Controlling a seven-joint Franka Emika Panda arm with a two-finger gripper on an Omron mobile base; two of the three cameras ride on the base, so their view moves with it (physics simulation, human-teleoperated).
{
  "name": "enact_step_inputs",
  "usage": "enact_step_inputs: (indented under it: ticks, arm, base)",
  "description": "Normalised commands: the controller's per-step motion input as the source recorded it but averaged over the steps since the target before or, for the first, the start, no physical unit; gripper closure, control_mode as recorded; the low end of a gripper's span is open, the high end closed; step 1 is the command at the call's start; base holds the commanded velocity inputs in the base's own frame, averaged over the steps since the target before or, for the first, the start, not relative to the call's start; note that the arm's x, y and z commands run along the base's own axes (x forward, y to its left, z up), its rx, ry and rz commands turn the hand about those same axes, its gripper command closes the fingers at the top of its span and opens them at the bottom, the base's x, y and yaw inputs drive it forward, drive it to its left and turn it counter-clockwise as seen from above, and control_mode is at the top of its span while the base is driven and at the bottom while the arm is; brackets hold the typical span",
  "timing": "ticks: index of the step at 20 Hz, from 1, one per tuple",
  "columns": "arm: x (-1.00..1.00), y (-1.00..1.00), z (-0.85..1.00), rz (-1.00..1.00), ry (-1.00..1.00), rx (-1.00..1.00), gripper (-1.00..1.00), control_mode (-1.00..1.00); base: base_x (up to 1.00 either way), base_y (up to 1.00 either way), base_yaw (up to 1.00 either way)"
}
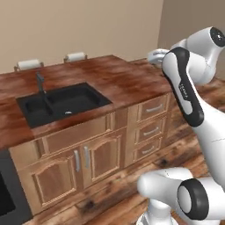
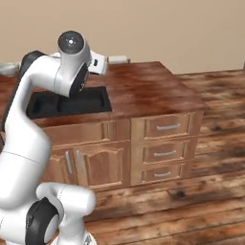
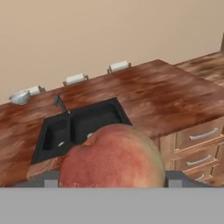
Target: Retrieve the peach and mango from the fridge and place them into the bowl on the dining table.
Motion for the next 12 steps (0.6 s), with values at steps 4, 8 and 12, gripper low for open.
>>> enact_step_inputs:
  ticks: [4, 8, 12]
  arm:
    - [0.00, 0.00, 0.00, 0.00, 0.00, 0.00, 1.00, 1.00]
    - [0.00, 0.00, 0.00, 0.00, 0.00, 0.00, 1.00, 1.00]
    - [0.00, 0.00, 0.00, 0.00, 0.00, 0.00, 1.00, 1.00]
  base:
    - [0.38, -1.00, -0.61]
    - [0.38, -1.00, -0.63]
    - [0.56, -1.00, -0.63]
